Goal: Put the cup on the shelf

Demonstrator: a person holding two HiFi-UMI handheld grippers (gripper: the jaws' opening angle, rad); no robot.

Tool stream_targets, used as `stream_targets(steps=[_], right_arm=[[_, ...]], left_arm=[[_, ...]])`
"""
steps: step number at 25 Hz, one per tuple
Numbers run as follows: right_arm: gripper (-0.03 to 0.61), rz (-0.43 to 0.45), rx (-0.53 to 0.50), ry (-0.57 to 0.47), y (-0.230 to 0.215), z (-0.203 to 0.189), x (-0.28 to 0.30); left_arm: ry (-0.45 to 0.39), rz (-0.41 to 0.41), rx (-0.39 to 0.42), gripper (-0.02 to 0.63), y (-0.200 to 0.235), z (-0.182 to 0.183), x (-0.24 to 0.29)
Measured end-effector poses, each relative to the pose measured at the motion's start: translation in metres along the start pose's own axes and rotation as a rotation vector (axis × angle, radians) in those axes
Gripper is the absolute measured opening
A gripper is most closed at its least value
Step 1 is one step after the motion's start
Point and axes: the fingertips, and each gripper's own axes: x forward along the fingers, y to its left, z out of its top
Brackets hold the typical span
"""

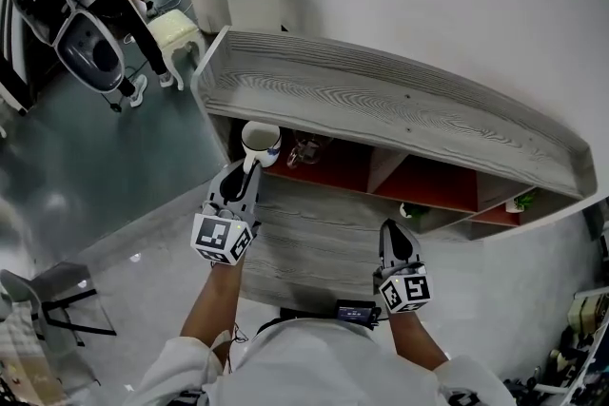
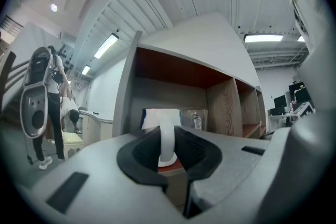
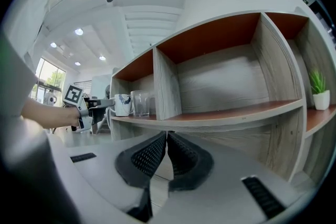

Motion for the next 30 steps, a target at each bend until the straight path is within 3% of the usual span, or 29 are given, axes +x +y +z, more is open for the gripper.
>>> stream_targets(steps=[27, 30], right_arm=[[0.037, -0.009, -0.014, 0.009, -0.013, -0.003, 0.006], [0.037, -0.005, -0.013, 0.007, -0.012, -0.002, 0.004]], left_arm=[[0.030, 0.039, 0.036, 0.069, 0.004, -0.007, 0.034], [0.029, 0.029, 0.037, 0.130, 0.001, -0.005, 0.033]])
